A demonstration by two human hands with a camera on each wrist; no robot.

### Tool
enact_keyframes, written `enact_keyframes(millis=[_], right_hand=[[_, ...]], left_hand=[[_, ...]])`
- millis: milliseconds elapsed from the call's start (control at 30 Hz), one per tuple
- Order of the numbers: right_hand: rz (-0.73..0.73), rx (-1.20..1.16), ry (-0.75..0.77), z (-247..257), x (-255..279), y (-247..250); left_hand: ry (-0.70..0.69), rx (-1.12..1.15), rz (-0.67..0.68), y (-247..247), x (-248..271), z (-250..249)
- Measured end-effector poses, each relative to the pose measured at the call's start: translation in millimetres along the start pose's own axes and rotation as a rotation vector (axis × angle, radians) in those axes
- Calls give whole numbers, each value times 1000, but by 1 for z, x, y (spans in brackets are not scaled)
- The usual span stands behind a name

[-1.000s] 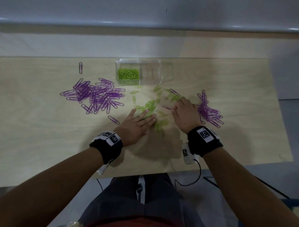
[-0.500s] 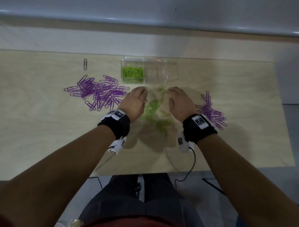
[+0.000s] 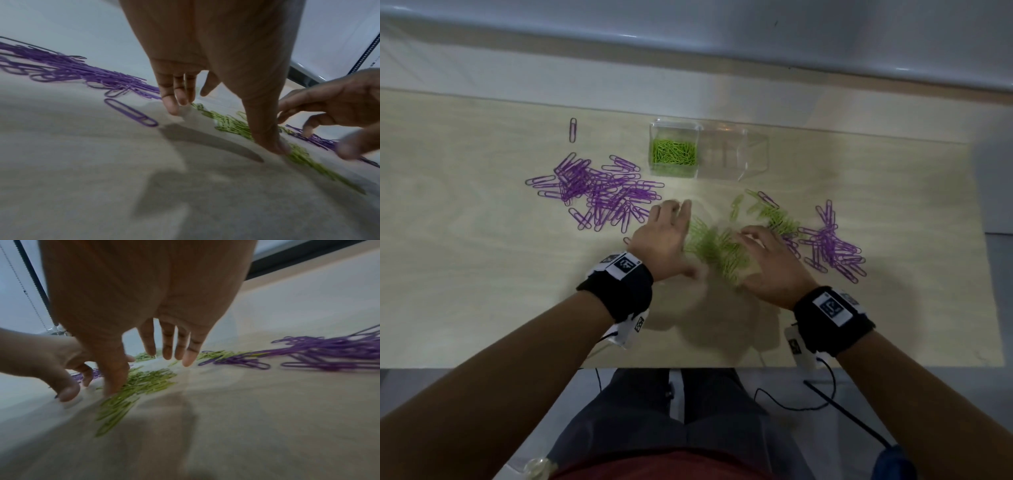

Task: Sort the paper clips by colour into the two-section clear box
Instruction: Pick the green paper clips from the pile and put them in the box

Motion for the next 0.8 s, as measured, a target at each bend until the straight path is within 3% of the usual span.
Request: enact_keyframes(millis=[100,200,333,567,800], right_hand=[[49,59,-100,-6,7,-8],[4,29,-142,-4,-10,-17],[-86,-72,-89,10,-40,-21],[-82,-54,-24,19,-55,-18],[-137,-78,14,11,-59,-10]], left_hand=[[24,-19,29,-6,-1,-6],[-38,3,29,-10,-2,-16],[-138,43,32,-18,-1,-28],[-87,140,-20,-12,-12,-27],[-108,41,-23,-3,-22,-26]])
Point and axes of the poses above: each hand's wrist, its own x-axis away from the middle knuckle, its own y-axis out of the back of the hand, z = x × y, the point moved 4 cm from there along -x, towards the middle knuckle, and after that the axes turned 10 degrees about -z, right-handed, at the moved point
